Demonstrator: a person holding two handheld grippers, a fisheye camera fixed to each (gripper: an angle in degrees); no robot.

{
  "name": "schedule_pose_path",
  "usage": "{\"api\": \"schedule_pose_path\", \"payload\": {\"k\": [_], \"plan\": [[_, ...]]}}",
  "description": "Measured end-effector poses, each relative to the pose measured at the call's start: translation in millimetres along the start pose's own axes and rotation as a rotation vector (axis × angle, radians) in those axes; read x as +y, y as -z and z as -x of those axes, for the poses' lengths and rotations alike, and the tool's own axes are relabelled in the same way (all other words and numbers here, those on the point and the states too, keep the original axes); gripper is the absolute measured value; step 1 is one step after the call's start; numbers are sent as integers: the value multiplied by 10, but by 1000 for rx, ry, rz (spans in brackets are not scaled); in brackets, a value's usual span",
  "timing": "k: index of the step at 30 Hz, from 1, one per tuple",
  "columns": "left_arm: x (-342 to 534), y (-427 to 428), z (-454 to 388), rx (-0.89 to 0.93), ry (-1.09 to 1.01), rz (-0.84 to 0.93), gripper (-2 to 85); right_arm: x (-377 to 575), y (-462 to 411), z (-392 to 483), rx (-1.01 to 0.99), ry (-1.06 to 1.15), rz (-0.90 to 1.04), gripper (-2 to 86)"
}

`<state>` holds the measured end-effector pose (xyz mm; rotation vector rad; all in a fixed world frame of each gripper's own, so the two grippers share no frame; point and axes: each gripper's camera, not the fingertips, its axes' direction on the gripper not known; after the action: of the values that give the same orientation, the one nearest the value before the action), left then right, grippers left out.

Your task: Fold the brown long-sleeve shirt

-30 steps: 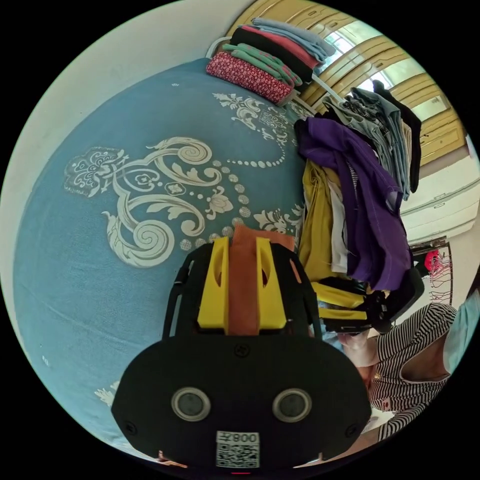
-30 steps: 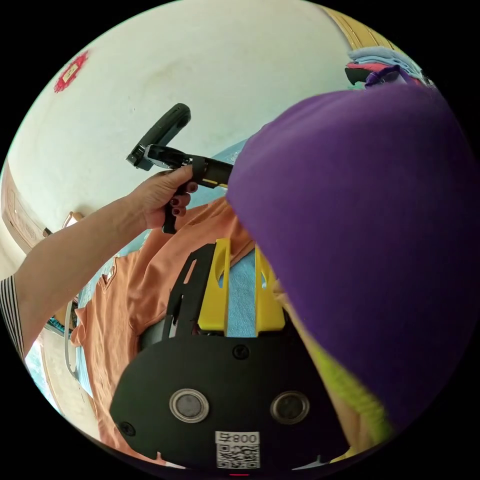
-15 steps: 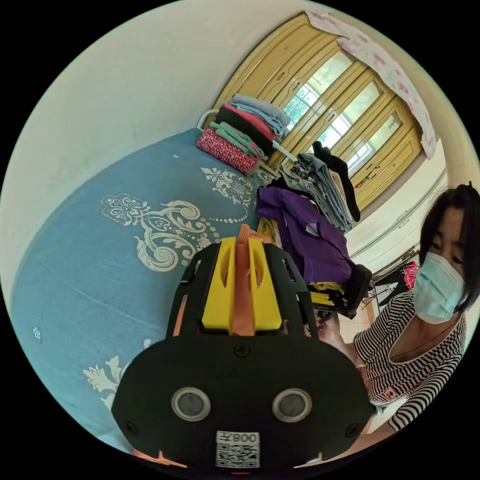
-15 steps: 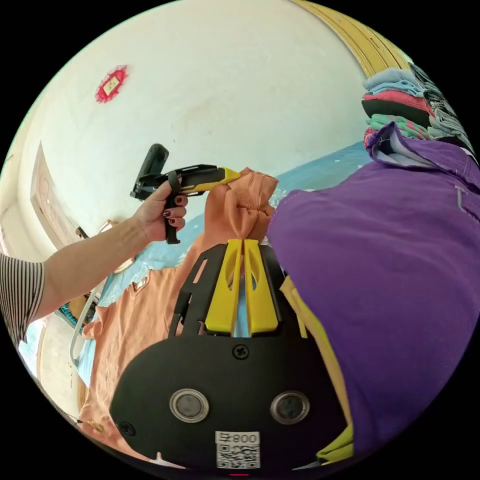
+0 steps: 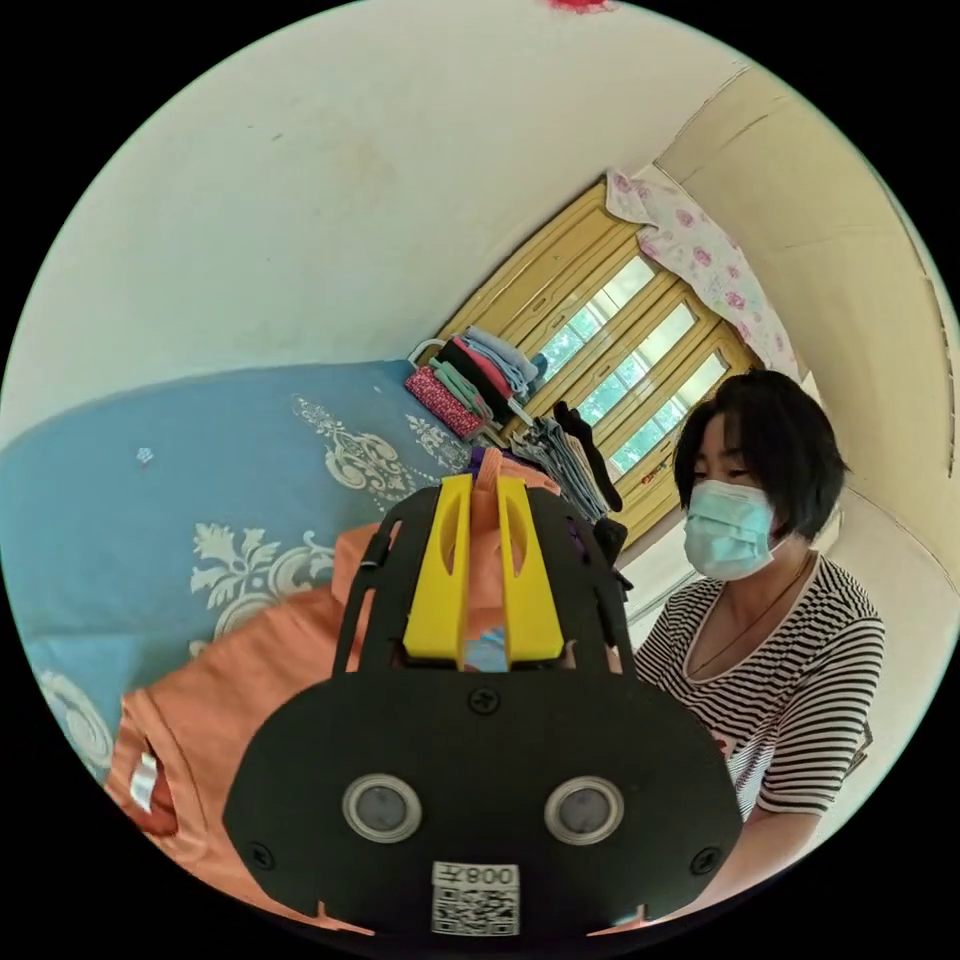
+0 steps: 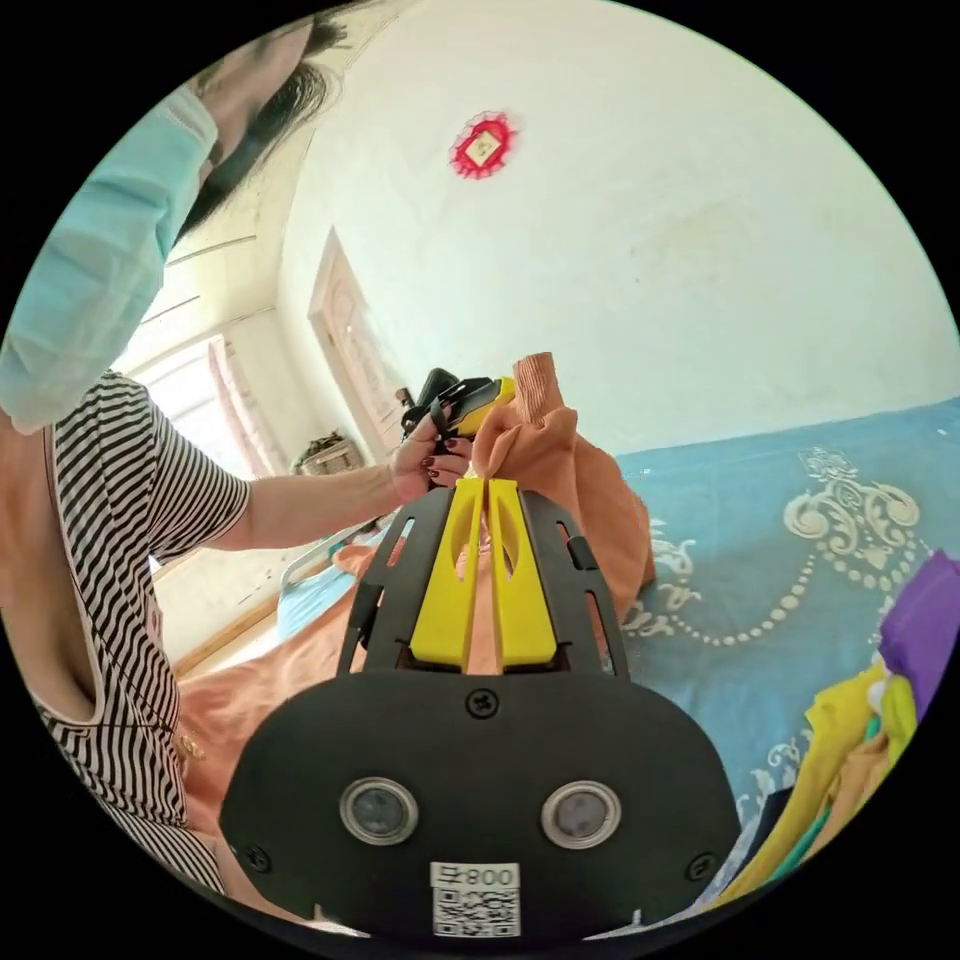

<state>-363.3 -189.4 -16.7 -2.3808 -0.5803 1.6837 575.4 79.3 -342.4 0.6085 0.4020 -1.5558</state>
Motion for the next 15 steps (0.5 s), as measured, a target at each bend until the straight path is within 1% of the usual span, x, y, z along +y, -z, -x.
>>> {"api": "schedule_pose_path", "payload": {"k": [2,3,5,10,13,15], "plan": [[335,474,-75,-68,59,-48,40,-228,-263,119,-106,51,85,5],[425,583,-93,-82,75,-63,41,-280,-334,159,-128,64,103,5],[780,976,-152,-147,143,-99,44,-455,-669,345,-205,128,214,6],[1490,1545,-125,-264,318,-140,49,-635,-1371,651,-266,168,457,5],[1823,1758,-42,-287,407,-148,51,-698,-1738,857,-256,205,592,5],[1957,1863,-18,-286,427,-160,52,-744,-1910,972,-246,217,652,5]]}}
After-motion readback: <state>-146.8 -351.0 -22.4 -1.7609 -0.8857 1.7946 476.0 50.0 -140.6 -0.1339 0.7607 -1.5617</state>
